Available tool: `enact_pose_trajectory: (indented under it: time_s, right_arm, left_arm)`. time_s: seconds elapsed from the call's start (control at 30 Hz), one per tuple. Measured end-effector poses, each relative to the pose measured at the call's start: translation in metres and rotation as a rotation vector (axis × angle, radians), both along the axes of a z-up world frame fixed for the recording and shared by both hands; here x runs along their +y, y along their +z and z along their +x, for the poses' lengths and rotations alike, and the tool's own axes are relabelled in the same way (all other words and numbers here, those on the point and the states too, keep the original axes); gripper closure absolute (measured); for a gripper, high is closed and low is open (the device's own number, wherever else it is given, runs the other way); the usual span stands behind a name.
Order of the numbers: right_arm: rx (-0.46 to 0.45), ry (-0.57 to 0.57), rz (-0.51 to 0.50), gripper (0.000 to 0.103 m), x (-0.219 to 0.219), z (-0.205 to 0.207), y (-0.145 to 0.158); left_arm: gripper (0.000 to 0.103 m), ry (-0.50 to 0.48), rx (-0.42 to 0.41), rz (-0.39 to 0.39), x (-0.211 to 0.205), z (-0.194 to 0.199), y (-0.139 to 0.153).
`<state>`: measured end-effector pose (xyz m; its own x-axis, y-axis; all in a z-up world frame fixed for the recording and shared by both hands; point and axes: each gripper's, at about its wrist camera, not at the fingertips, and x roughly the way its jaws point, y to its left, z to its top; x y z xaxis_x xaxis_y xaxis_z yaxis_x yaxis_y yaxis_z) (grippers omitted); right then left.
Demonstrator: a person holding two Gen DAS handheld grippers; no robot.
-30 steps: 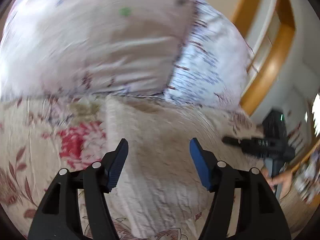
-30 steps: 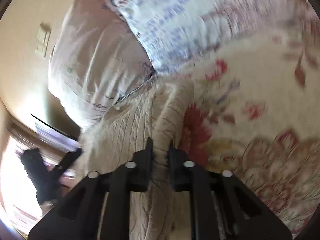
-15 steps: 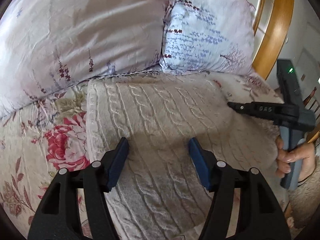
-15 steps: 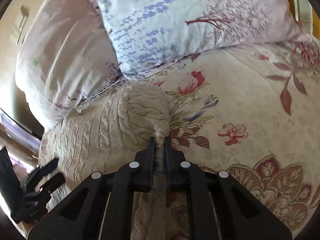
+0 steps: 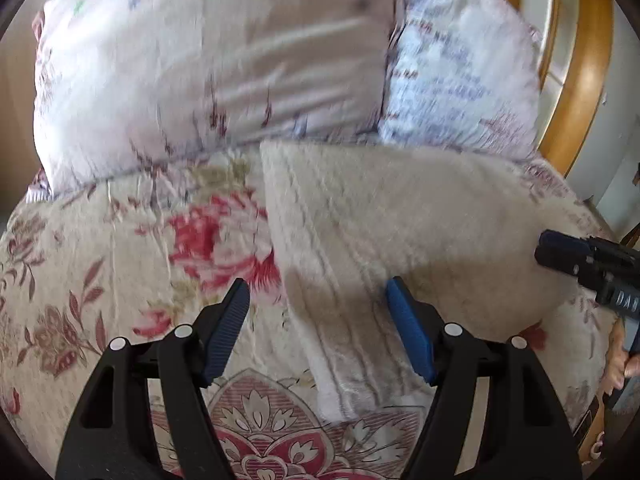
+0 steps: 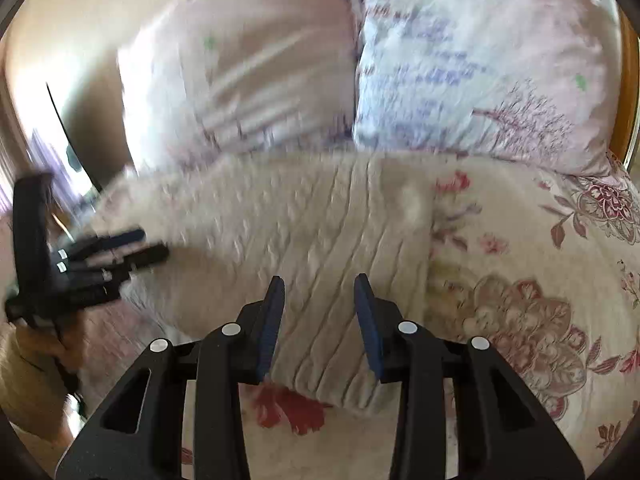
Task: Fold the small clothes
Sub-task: 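Lay the folded sweater flat on the bed and open both grippers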
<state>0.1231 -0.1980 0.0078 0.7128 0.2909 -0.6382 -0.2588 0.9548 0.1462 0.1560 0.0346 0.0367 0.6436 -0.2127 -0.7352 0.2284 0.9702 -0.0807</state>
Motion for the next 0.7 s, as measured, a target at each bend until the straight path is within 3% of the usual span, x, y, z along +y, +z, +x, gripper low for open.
enact_pose_trajectory:
  time_s: [0.1, 0.23, 0.27, 0.37, 0.4, 0.5, 0.7]
  right_arm:
    - [0.031, -0.061, -0.073, 0.063, 0.007, 0.012, -0.015]
    - [0.038, -0.080, -0.033, 0.058, 0.004, 0.014, -0.013]
    - [0.034, -0.079, -0.008, 0.053, 0.002, 0.010, -0.010]
    - [-0.026, -0.105, 0.048, 0.015, -0.007, -0.011, -0.001]
    - [-0.049, -0.119, 0.047, 0.010, -0.009, -0.016, 0.002]
    - [-0.092, -0.153, 0.044, 0.003, -0.014, -0.030, 0.006]
    - [-0.092, -0.220, 0.016, 0.001, -0.013, -0.045, -0.001]
  left_arm:
    - [0.031, -0.008, 0.050, 0.004, -0.005, 0.008, -0.014]
    - [0.027, 0.004, 0.062, -0.040, 0.000, 0.011, -0.016]
    - [0.028, 0.008, 0.054, -0.059, 0.004, 0.006, -0.013]
    - [0.023, 0.009, 0.005, -0.062, 0.011, -0.016, -0.006]
    - [0.020, 0.011, -0.007, -0.060, 0.013, -0.022, -0.005]
    - [0.007, 0.027, -0.036, -0.072, 0.019, -0.043, -0.003]
    - [0.002, 0.084, -0.039, -0.052, 0.017, -0.066, -0.006]
